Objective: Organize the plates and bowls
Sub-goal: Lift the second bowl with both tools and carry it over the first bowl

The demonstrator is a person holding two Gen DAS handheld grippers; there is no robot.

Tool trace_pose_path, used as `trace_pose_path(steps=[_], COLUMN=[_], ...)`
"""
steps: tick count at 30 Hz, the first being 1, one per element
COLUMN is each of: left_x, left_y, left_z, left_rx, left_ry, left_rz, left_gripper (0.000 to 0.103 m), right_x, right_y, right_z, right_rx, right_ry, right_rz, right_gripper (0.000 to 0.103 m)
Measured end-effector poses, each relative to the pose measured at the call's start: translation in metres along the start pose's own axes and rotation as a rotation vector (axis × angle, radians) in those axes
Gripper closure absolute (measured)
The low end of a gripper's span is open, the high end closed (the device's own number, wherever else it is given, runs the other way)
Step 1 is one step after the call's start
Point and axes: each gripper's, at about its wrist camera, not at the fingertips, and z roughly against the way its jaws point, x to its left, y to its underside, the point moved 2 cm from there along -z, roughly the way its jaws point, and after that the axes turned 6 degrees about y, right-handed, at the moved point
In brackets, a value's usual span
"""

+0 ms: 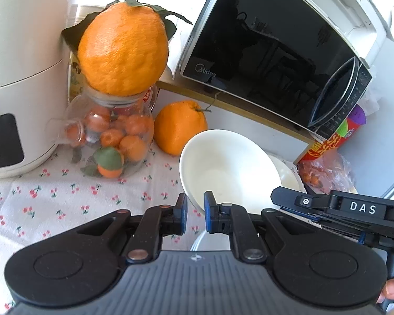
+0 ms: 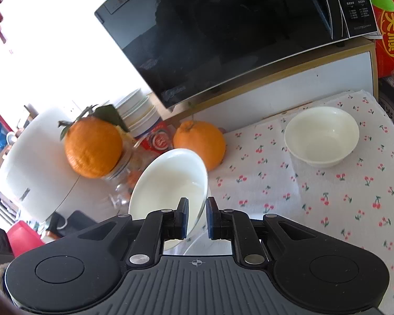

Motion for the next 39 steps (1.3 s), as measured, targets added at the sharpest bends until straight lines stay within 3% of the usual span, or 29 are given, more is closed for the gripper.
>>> trace_pose_path(steps=[13, 22, 39], left_x=[0.003, 0.013, 0.055], left_y=[0.014, 0.023, 0.038], left_z=[0.036, 0.068, 0.094], left_rx=[0.09, 0.091, 0.133], left_ry=[-0.008, -0.032, -0.142], left_rz=[0.007, -0.022, -0.028], left_gripper=[0.091, 0.091, 0.091], right_x=[0.018, 0.035, 0.086], right_y=[0.03, 0.048, 0.084], right_z=[0.035, 0.043, 0.017], right_rx=[0.091, 0.135, 0.259], right_ry=[-0.009, -0.048, -0.067], right_rz=[-0.032, -0.03, 0.067], right_gripper=[0.088, 0.087, 0.087])
